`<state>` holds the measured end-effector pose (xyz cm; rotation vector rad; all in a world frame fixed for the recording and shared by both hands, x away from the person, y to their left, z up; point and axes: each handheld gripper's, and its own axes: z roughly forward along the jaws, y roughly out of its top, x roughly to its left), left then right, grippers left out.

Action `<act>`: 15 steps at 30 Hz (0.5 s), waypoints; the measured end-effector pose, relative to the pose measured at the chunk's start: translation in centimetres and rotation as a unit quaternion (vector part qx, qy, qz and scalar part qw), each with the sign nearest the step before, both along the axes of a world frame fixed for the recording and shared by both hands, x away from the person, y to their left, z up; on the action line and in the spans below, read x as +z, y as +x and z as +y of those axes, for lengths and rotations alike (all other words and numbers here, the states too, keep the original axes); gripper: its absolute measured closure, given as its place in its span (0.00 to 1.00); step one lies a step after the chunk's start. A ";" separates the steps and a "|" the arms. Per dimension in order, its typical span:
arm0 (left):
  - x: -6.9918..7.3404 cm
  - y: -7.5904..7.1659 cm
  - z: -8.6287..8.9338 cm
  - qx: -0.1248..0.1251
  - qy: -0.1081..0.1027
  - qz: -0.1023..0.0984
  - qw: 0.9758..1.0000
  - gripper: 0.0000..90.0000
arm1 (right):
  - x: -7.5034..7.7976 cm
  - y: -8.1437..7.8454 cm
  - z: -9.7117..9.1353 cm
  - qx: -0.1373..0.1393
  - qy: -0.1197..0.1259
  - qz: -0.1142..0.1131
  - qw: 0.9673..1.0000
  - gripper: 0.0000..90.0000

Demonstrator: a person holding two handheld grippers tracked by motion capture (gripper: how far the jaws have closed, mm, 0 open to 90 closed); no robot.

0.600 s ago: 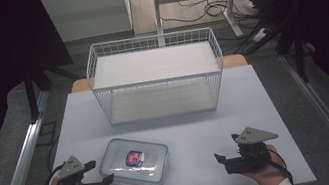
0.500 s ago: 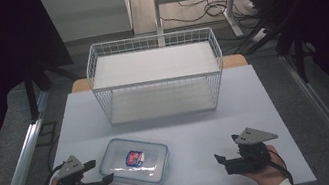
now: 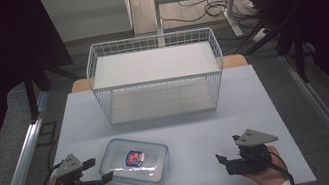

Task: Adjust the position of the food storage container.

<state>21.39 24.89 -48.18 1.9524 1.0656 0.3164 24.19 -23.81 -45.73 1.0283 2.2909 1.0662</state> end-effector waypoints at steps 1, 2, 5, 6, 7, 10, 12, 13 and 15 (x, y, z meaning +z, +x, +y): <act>0.1 0.0 0.0 0.000 0.002 -0.002 1.000 0.20 | -0.1 0.1 0.0 0.000 0.000 0.003 1.000 0.19; 0.3 0.1 -0.1 0.000 0.004 -0.005 1.000 0.20 | -0.2 0.1 0.1 -0.001 -0.002 0.004 1.000 0.19; 0.8 0.1 -0.5 -0.008 0.002 -0.012 1.000 0.21 | -0.3 0.3 0.1 0.000 -0.002 0.005 1.000 0.20; 1.0 0.1 -0.6 -0.011 0.003 -0.014 1.000 0.22 | -0.3 0.4 0.2 0.001 -0.003 0.005 1.000 0.20; 1.0 0.1 -0.6 -0.011 0.003 -0.014 1.000 0.22 | -0.3 0.4 0.2 0.001 -0.003 0.005 1.000 0.20; 1.7 -0.1 -1.2 -0.027 0.005 -0.020 0.999 0.24 | -0.4 0.4 0.2 0.002 -0.005 0.005 1.000 0.20; 2.1 -0.2 -1.4 -0.032 0.005 -0.023 0.999 0.25 | -0.4 0.4 0.2 0.001 -0.004 0.005 1.000 0.20; 2.1 -0.2 -1.4 -0.032 0.005 -0.023 0.999 0.26 | -0.4 0.4 0.2 0.001 -0.004 0.005 1.000 0.20; 2.4 -0.2 -1.6 -0.039 0.000 -0.024 0.999 0.28 | -0.4 0.5 0.2 0.000 -0.005 0.005 1.000 0.20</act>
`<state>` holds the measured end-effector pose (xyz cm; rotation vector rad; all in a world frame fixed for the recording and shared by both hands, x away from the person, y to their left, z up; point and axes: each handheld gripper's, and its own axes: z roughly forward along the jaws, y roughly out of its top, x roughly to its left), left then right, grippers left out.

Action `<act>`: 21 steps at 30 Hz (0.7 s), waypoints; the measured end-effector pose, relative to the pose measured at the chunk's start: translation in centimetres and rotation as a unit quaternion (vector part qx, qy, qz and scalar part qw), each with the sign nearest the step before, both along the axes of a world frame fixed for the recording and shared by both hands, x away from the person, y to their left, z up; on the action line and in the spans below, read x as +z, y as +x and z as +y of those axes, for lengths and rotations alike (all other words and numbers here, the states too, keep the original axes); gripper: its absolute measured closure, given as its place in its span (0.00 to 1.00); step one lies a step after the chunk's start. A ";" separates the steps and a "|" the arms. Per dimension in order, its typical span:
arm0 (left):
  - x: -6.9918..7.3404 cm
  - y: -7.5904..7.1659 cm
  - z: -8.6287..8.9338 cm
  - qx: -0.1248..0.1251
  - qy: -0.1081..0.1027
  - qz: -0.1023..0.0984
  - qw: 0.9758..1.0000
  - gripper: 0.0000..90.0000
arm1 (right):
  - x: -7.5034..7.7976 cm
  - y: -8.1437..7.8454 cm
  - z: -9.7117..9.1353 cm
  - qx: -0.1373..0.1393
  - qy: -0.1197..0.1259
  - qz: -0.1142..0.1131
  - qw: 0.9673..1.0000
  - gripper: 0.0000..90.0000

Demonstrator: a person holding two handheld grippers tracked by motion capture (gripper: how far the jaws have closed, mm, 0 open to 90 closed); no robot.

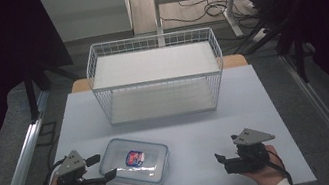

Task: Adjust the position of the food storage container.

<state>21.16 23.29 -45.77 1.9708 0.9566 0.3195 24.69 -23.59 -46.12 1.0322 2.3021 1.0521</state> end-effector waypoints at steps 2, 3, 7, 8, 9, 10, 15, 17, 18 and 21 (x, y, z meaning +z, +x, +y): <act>0.2 0.0 -0.4 -0.009 -0.003 0.003 1.000 0.31 | -0.1 0.1 0.1 0.001 -0.002 0.000 1.000 0.20; 0.3 0.0 -1.0 -0.024 0.004 0.008 1.000 0.33 | -0.1 0.1 0.1 0.001 -0.002 0.001 1.000 0.21; 0.3 -0.1 -2.5 -0.050 0.026 0.015 0.998 0.43 | -0.2 0.2 0.1 0.000 -0.003 0.003 1.000 0.21; 0.3 -0.1 -2.8 -0.057 0.030 0.017 0.998 0.47 | -0.2 0.2 0.1 -0.001 -0.003 0.003 1.000 0.21; 0.3 0.0 -3.1 -0.064 0.037 0.021 0.997 0.52 | -0.2 0.2 0.1 -0.001 -0.003 0.003 1.000 0.21; 0.3 0.0 -3.1 -0.064 0.037 0.021 0.997 0.56 | -0.2 0.2 0.1 -0.001 -0.003 0.003 1.000 0.21; 0.2 0.1 -4.9 -0.112 0.073 0.039 0.990 0.80 | -0.2 0.2 0.1 -0.001 -0.004 0.002 1.000 0.21; -0.1 0.0 -5.5 -0.130 0.078 0.048 0.987 0.90 | -0.2 0.2 0.1 -0.002 -0.004 0.001 1.000 0.21; -0.1 0.0 -5.5 -0.130 0.078 0.048 0.987 0.94 | -0.2 0.2 0.1 -0.002 -0.004 0.001 1.000 0.21; -0.6 -0.3 -6.3 -0.151 0.089 0.062 0.983 1.00 | -0.2 0.2 0.1 -0.002 -0.005 0.001 1.000 0.21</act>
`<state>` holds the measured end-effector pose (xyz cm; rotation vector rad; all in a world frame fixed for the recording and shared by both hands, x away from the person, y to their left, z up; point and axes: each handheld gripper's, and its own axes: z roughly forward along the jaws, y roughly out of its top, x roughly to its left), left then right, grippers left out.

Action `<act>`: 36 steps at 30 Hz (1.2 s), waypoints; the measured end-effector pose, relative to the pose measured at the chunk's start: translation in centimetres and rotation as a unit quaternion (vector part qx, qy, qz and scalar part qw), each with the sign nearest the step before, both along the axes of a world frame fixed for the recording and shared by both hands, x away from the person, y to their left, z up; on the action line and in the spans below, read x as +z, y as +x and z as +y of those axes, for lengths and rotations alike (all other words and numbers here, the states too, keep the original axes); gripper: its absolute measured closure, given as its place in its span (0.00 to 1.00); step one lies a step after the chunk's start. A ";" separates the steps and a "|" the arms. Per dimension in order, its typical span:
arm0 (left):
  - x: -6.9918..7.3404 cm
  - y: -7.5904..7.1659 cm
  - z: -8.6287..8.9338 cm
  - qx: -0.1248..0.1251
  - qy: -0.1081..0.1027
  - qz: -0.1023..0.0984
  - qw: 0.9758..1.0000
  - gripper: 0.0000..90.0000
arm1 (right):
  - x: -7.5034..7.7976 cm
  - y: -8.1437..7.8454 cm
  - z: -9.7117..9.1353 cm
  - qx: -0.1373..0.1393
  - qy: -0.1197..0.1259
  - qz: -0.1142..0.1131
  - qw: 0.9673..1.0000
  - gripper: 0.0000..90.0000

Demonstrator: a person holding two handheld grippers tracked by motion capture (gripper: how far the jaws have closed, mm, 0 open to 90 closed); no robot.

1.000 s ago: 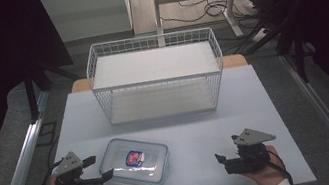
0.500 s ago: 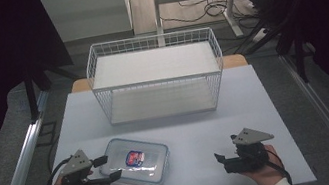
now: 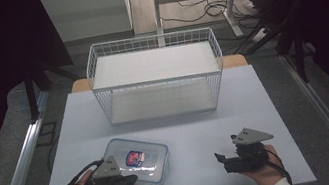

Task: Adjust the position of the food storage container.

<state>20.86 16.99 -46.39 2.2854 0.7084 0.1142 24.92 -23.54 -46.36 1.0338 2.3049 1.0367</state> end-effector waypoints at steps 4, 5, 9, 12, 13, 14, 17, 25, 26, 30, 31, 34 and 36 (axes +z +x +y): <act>-0.8 -0.5 -1.0 -0.023 0.019 0.011 0.999 1.00 | 0.0 0.0 0.0 0.000 -0.002 0.001 1.000 0.21; -1.0 -0.6 -1.3 -0.029 0.022 0.016 0.999 1.00 | 0.0 0.0 0.0 0.000 -0.002 0.001 1.000 0.21; -2.2 -0.7 -2.4 -0.035 0.042 0.029 0.998 1.00 | -0.1 0.0 0.1 0.001 -0.005 0.001 1.000 0.21; -2.9 -0.5 -2.9 -0.040 0.049 0.035 0.997 1.00 | -0.2 0.1 0.1 0.001 -0.007 0.001 1.000 0.21; -2.9 -0.5 -2.9 -0.040 0.049 0.035 0.997 1.00 | -0.2 0.1 0.1 0.001 -0.006 0.001 1.000 0.21; -3.3 -0.3 -3.3 -0.040 0.054 0.039 0.997 1.00 | -0.2 0.1 0.1 0.000 -0.006 0.002 1.000 0.21; -3.5 0.0 -3.5 -0.044 0.067 0.042 0.996 1.00 | -0.2 0.1 0.1 0.001 -0.007 0.002 1.000 0.21; -4.3 0.6 -4.4 -0.035 0.055 0.051 0.997 1.00 | -0.3 0.1 0.1 0.000 -0.009 0.001 1.000 0.21; -4.1 0.6 -4.7 -0.044 0.074 0.036 0.996 1.00 | -0.3 0.2 0.1 0.001 -0.012 0.001 1.000 0.22; -4.0 1.0 -5.8 -0.041 0.073 0.028 0.996 1.00 | -0.4 0.2 0.1 0.001 -0.013 0.002 1.000 0.21; -4.0 1.0 -5.8 -0.041 0.073 0.028 0.996 1.00 | -0.4 0.2 0.1 0.001 -0.013 0.002 1.000 0.21; -4.1 1.6 -6.5 -0.027 0.080 0.017 0.996 1.00 | -0.3 0.1 0.0 -0.001 -0.012 0.002 1.000 0.22; -4.1 1.8 -6.5 -0.024 0.078 0.017 0.997 1.00 | -0.3 0.1 0.0 -0.001 -0.012 0.002 1.000 0.22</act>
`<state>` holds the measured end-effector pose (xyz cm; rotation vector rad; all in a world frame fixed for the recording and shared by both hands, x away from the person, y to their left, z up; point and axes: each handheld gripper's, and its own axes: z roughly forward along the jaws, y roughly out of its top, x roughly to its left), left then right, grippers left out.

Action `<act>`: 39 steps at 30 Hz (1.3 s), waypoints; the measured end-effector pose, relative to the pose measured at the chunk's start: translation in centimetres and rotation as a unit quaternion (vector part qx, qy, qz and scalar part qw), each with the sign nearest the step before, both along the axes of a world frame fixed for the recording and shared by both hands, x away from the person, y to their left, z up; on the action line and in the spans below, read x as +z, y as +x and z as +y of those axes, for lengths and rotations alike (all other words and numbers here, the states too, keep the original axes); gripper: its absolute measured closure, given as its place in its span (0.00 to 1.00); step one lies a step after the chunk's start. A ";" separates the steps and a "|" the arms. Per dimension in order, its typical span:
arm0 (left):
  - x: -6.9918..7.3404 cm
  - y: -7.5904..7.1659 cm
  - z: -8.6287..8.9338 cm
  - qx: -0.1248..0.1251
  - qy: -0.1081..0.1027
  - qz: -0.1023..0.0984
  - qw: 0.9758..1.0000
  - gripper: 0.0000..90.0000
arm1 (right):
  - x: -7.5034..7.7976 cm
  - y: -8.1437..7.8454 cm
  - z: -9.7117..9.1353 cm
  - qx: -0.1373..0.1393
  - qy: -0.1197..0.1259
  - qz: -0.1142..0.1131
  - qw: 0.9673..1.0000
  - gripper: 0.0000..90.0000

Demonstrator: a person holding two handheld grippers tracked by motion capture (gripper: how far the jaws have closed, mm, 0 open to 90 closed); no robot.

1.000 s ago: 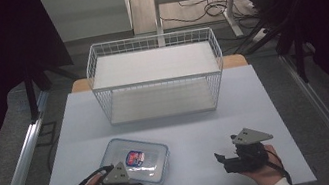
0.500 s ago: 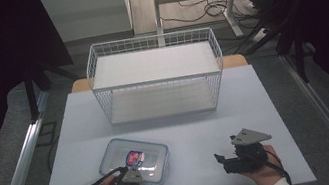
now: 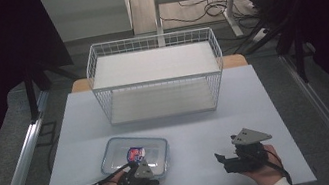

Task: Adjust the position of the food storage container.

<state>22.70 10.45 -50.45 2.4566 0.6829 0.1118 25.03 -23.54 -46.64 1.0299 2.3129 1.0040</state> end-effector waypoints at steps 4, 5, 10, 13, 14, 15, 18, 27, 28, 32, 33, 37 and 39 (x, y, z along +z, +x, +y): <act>-0.1 0.9 -0.2 0.023 -0.013 0.002 1.000 1.00 | 0.0 0.0 0.0 0.000 0.000 0.000 1.000 0.22; -0.1 0.9 -0.2 0.023 -0.013 0.002 1.000 1.00 | 0.0 0.0 0.0 0.000 0.000 0.000 1.000 0.22; 0.3 0.9 0.1 0.037 -0.023 0.000 0.999 1.00 | 0.0 0.0 0.0 0.001 -0.001 -0.001 1.000 0.22; 1.3 0.4 0.9 0.034 -0.032 -0.004 0.999 1.00 | 0.0 0.0 0.0 0.001 -0.003 0.001 1.000 0.22; 1.7 0.2 1.2 0.036 -0.034 -0.012 0.999 1.00 | 0.0 0.0 0.0 0.001 -0.002 0.000 1.000 0.22; 2.2 -0.1 1.6 0.039 -0.039 -0.015 0.998 1.00 | 0.0 0.0 0.0 0.001 -0.002 0.000 1.000 0.22; 3.7 -1.0 3.2 0.047 -0.041 -0.039 0.997 1.00 | 0.1 -0.1 -0.1 0.000 -0.001 -0.002 1.000 0.22; 5.4 1.1 12.7 0.180 -0.086 -0.037 0.979 1.00 | 0.0 -0.1 0.1 0.000 -0.006 -0.002 1.000 0.22; 5.1 1.6 13.6 0.198 -0.086 -0.034 0.976 1.00 | 0.0 -0.1 0.1 0.000 -0.006 -0.001 1.000 0.22; 2.8 3.3 16.1 0.237 -0.075 0.000 0.969 1.00 | -0.2 0.1 0.2 -0.006 -0.011 0.004 1.000 0.22; 2.8 3.3 16.1 0.237 -0.075 0.000 0.969 1.00 | -0.2 0.1 0.2 -0.005 -0.012 0.003 1.000 0.22; 1.3 3.9 15.7 0.235 -0.050 0.013 0.971 1.00 | -0.3 0.2 0.2 -0.007 -0.012 0.006 1.000 0.22; 0.9 4.0 15.2 0.237 -0.033 0.007 0.971 1.00 | -0.3 0.1 0.2 -0.007 -0.012 0.006 1.000 0.22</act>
